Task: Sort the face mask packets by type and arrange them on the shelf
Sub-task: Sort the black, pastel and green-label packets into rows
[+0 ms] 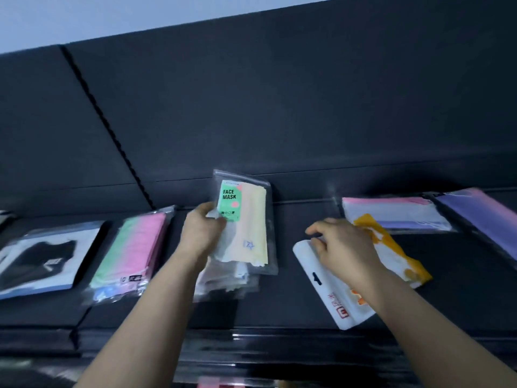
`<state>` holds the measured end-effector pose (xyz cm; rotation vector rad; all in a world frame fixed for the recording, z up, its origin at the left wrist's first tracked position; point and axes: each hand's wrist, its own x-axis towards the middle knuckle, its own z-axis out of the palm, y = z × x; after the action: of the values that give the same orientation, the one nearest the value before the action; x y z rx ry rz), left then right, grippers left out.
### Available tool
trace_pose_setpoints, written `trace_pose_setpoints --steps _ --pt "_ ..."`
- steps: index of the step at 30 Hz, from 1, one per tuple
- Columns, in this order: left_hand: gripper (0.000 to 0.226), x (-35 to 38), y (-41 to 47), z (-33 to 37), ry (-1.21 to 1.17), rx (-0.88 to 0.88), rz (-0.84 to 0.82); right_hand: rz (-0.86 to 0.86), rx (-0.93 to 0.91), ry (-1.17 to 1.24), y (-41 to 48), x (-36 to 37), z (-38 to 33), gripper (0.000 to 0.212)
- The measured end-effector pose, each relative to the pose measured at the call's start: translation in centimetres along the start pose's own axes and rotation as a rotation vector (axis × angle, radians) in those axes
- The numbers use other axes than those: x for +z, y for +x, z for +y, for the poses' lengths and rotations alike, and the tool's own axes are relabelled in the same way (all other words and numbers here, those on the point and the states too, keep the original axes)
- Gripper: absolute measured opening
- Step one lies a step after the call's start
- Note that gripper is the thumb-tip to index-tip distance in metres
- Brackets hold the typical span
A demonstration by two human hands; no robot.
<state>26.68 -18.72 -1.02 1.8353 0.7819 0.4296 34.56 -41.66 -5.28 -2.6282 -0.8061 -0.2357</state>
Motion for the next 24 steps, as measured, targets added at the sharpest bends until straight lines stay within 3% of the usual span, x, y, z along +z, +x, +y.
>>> trace_pose_setpoints --steps 3,5,7,9,12,15,18,20,22,24 --pt "0.033 -3.5 0.7 -2.1 0.213 -0.007 0.046 -0.028 0.016 -0.013 0.3 0.7 -1.5 0.025" --pt "0.043 -4.5 0.5 -3.0 0.571 -0.011 0.038 -0.036 0.043 -0.025 0.1 0.9 -2.1 0.025" --pt "0.055 -4.1 0.1 -3.0 0.803 0.102 0.070 0.001 0.092 -0.034 -0.4 0.7 -2.0 0.026" --pt "0.055 -2.7 -0.5 -1.9 0.788 0.254 0.065 0.057 0.152 -0.063 -1.2 0.2 -1.5 0.027" --pt "0.044 1.0 -1.4 -0.1 0.698 0.385 -0.097 0.052 0.247 -0.110 -3.1 -0.7 -0.3 0.031" --pt "0.041 5.1 -2.6 0.7 0.670 0.393 -0.342 -0.047 0.344 -0.113 -5.0 -1.5 1.1 0.038" --pt "0.069 8.5 -3.7 1.1 0.842 0.408 -0.477 -0.118 0.406 -0.100 -6.3 -2.1 2.7 0.042" --pt "0.084 10.3 -4.0 1.5 0.983 0.375 -0.477 -0.163 0.439 -0.117 -7.0 -2.5 3.4 0.046" --pt "0.074 11.4 -4.0 1.9 1.026 0.327 -0.474 -0.179 0.433 -0.157 -7.5 -2.9 4.1 0.049" --pt "0.058 12.1 -3.7 2.4 0.926 0.327 -0.475 -0.181 0.423 -0.144 -7.5 -3.6 4.3 0.050"
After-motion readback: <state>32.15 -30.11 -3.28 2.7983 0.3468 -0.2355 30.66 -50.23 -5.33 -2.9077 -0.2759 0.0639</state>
